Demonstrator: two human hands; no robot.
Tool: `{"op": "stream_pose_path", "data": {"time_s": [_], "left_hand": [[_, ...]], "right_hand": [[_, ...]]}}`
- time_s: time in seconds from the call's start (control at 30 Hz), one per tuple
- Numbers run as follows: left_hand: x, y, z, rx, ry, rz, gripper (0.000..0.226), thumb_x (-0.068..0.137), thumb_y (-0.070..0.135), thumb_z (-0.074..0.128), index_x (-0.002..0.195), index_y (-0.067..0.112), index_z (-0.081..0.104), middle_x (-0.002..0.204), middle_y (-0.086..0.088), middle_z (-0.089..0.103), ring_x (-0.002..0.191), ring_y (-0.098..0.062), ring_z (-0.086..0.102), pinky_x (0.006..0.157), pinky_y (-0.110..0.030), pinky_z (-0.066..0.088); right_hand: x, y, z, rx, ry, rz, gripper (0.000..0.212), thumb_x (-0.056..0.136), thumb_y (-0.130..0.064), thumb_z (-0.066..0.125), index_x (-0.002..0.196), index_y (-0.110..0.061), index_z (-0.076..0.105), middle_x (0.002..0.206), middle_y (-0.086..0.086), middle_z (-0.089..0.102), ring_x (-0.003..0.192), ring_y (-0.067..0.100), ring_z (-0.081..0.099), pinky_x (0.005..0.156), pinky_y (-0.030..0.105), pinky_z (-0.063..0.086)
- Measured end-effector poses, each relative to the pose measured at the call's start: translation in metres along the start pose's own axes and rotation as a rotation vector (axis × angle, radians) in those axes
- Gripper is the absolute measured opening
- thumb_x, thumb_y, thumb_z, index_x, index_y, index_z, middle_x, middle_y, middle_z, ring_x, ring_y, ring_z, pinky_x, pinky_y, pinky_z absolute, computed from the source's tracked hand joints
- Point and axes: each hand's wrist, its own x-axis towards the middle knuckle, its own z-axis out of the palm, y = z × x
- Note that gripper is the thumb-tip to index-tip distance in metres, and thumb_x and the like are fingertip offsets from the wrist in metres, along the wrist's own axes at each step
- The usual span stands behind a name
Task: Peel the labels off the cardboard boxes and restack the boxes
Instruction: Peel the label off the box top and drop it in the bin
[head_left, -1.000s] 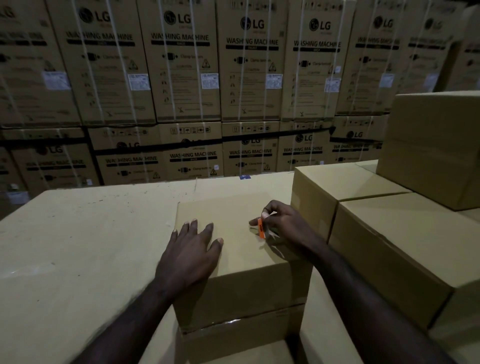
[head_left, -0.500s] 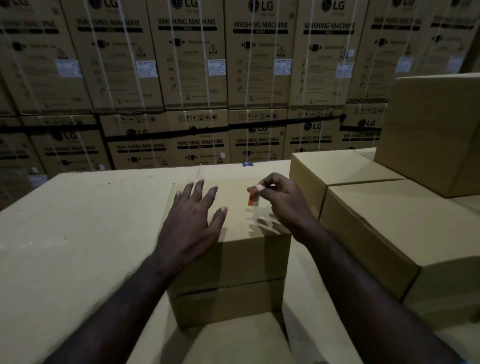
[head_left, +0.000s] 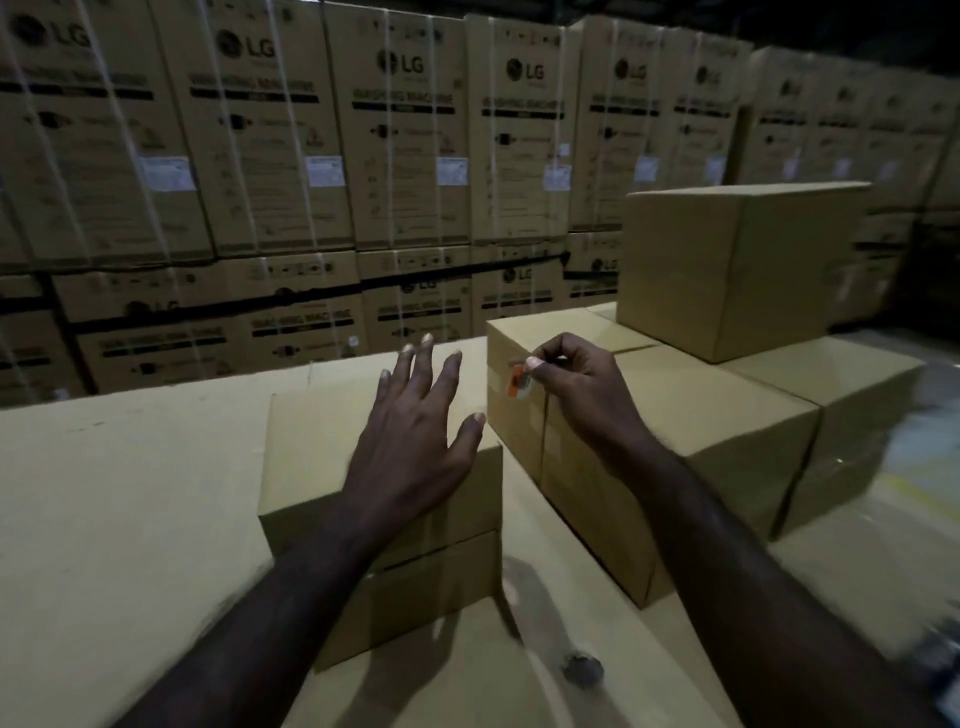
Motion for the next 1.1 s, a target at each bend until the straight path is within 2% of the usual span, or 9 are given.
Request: {"op": "stream_pose_path", "data": {"time_s": [0.07,0.17,0.4,0.6,0.7,0.83,0.87,0.93,1.1], "left_hand": [[-0.002,0.014,0.005,-0.03,-0.021,0.044,0.071,0.096,0.045,0.047,0.154,0.024,0.011,0.162,-0.004,-0.003,0.149,-0.019,-0.006,0.12,-0.037,0.003],[-0.004,0.041,0.018,-0.12,-0.029,0.087,0.072,0.096,0.045,0.047,0.155,0.024,0.009,0.162,-0.004,-0.005,0.149,-0.019,-0.007,0.122,-0.039,0.004],[0.002,0.127,0.049,-0.21,-0.028,0.24,0.075,0.096,0.047,0.046,0.155,0.024,0.004,0.162,-0.002,-0.009,0.149,-0.017,-0.009,0.12,-0.035,0.0],[0.014,0.228,0.089,-0.267,-0.039,0.352,0.075,0.096,0.047,0.046,0.155,0.025,0.005,0.162,-0.003,-0.008,0.149,-0.016,-0.008,0.121,-0.035,0.003],[0.018,0.29,0.119,-0.293,-0.064,0.403,0.077,0.096,0.045,0.048,0.155,0.024,0.004,0.162,-0.003,-0.009,0.149,-0.017,-0.008,0.118,-0.032,-0.001],[0.019,0.38,0.16,-0.349,-0.093,0.463,0.078,0.095,0.043,0.05,0.155,0.024,0.004,0.161,0.001,-0.01,0.148,-0.015,-0.008,0.116,-0.03,-0.002],[0.018,0.401,0.169,-0.368,-0.104,0.476,0.078,0.095,0.043,0.051,0.155,0.024,0.004,0.161,0.001,-0.011,0.147,-0.014,-0.009,0.117,-0.031,-0.001],[0.016,0.441,0.189,-0.403,-0.134,0.504,0.078,0.095,0.041,0.05,0.155,0.024,0.004,0.161,0.0,-0.011,0.148,-0.015,-0.009,0.119,-0.034,-0.001],[0.004,0.519,0.24,-0.43,-0.257,0.578,0.078,0.094,0.047,0.047,0.156,0.024,0.005,0.162,-0.001,-0.01,0.149,-0.019,-0.008,0.121,-0.039,0.006]], "right_hand": [[-0.014,0.0,-0.016,-0.004,0.049,0.025,0.012,0.094,-0.017,0.058,0.095,-0.007,0.064,0.095,0.007,0.069,0.093,0.022,0.065,0.083,0.045,0.053],[-0.033,0.001,-0.047,-0.022,0.102,0.046,0.01,0.094,-0.017,0.059,0.094,-0.01,0.066,0.095,0.005,0.071,0.094,0.02,0.066,0.086,0.046,0.054],[-0.067,0.006,-0.142,-0.03,0.271,0.073,0.01,0.093,-0.017,0.059,0.084,-0.018,0.064,0.098,0.004,0.074,0.097,0.027,0.067,0.083,0.052,0.051],[-0.097,0.025,-0.25,-0.035,0.384,0.092,0.01,0.094,-0.011,0.059,0.088,-0.005,0.065,0.094,0.006,0.075,0.093,0.02,0.069,0.08,0.036,0.051],[-0.115,0.036,-0.315,-0.054,0.438,0.107,0.011,0.093,-0.012,0.06,0.085,-0.014,0.066,0.089,0.001,0.074,0.087,0.015,0.069,0.078,0.032,0.051],[-0.139,0.058,-0.402,-0.103,0.506,0.147,0.013,0.091,-0.015,0.063,0.077,-0.016,0.063,0.096,0.024,0.07,0.078,0.039,0.059,0.071,0.037,0.044],[-0.145,0.063,-0.423,-0.114,0.524,0.164,0.014,0.089,-0.017,0.064,0.075,-0.02,0.064,0.096,0.027,0.069,0.073,0.034,0.057,0.07,0.037,0.042],[-0.158,0.074,-0.462,-0.129,0.562,0.199,0.016,0.087,-0.018,0.066,0.072,-0.023,0.064,0.095,0.023,0.071,0.077,0.024,0.056,0.069,0.037,0.041],[-0.2,0.11,-0.54,-0.161,0.69,0.302,0.015,0.087,-0.014,0.066,0.072,-0.019,0.063,0.095,0.023,0.071,0.078,0.02,0.057,0.071,0.036,0.042]]}}
